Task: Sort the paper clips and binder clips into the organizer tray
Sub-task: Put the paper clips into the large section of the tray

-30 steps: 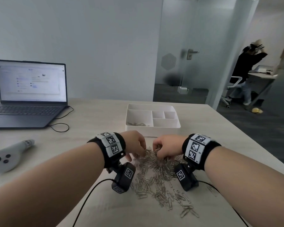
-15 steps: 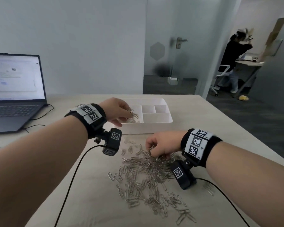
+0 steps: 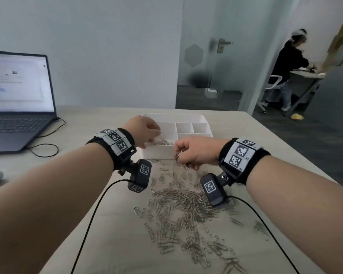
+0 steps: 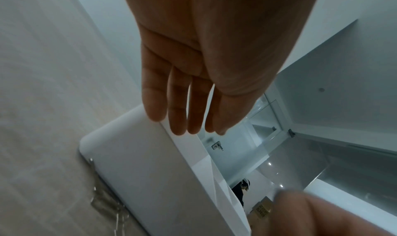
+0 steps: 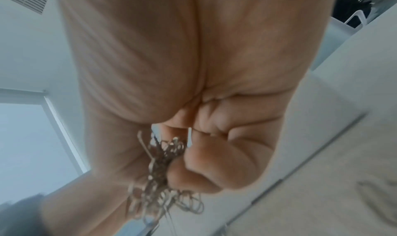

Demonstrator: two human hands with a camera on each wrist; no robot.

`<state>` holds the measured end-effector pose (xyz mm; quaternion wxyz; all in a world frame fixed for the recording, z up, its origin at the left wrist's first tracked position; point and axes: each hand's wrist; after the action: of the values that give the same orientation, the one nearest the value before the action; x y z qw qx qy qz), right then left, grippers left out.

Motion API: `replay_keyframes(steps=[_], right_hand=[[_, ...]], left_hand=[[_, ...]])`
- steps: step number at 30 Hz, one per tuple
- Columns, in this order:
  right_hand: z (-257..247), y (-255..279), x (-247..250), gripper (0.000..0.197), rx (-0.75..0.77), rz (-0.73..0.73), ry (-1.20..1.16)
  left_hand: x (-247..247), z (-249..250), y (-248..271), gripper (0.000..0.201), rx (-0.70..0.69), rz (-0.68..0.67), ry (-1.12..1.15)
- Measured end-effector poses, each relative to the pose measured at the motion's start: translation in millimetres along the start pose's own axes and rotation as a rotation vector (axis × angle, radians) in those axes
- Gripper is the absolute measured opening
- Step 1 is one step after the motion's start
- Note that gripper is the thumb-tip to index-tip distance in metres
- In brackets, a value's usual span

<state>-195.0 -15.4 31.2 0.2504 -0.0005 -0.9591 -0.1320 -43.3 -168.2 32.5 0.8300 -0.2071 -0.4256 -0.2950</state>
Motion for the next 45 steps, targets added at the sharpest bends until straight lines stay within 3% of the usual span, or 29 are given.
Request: replay_keyframes(steps=[4, 10, 16, 19, 23, 27, 30, 34, 38, 45], right_hand=[[-15.8, -27.0, 10.0, 0.018, 0.07, 0.178, -0.084], [-20.7, -74.6, 11.7, 0.012, 0.092, 0.406, -0.007], [-22.0, -91.9, -2.9, 0.008, 0.047, 0.391, 0.252], [-23.8, -83.5, -2.1, 0.019, 0.06, 0.378, 0.287], [-22.9, -52.3, 3.4, 0.018, 0.127, 0.406, 0.296], [-15.1, -7.2, 4.3, 0.018, -0.009, 0.279, 0.411], [-7.9, 29.9, 2.7, 0.041, -0.235, 0.075, 0.604], [5.6, 64.1, -2.6, 0.074, -0.422, -0.053, 0.686], [13.1, 78.1, -12.5, 0.09, -0.422, -0.041, 0.702], [6.3, 80.9, -38.9, 0.092, -0.308, -0.069, 0.663]], left_hand=[[6.0, -3.4, 17.8, 0.013, 0.019, 0.015, -0.007], [-0.5, -10.6, 50.3, 0.023, -0.045, -0.133, -0.278], [-19.2, -17.0, 60.3, 0.047, -0.137, -0.279, -0.487], [-26.3, -14.3, 57.6, 0.061, -0.137, -0.326, -0.553], [-35.8, -5.7, 60.0, 0.068, -0.148, -0.374, -0.62], [-36.1, 8.1, 68.3, 0.059, -0.136, -0.41, -0.675], [-35.9, 20.1, 77.9, 0.047, -0.167, -0.441, -0.712], [-38.6, 30.5, 95.1, 0.054, -0.227, -0.495, -0.703], [-35.9, 34.6, 109.6, 0.066, -0.271, -0.539, -0.665], [-22.6, 35.6, 130.3, 0.079, -0.27, -0.61, -0.6]])
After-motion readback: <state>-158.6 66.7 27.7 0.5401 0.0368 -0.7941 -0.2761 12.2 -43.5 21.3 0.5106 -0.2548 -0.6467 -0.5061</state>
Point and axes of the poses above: each hand's wrist, its own y-axis away from the middle knuckle, its own x-axis out of the back of the hand, z = x × y, and after that the axes turned 10 degrees about -y, right-handed
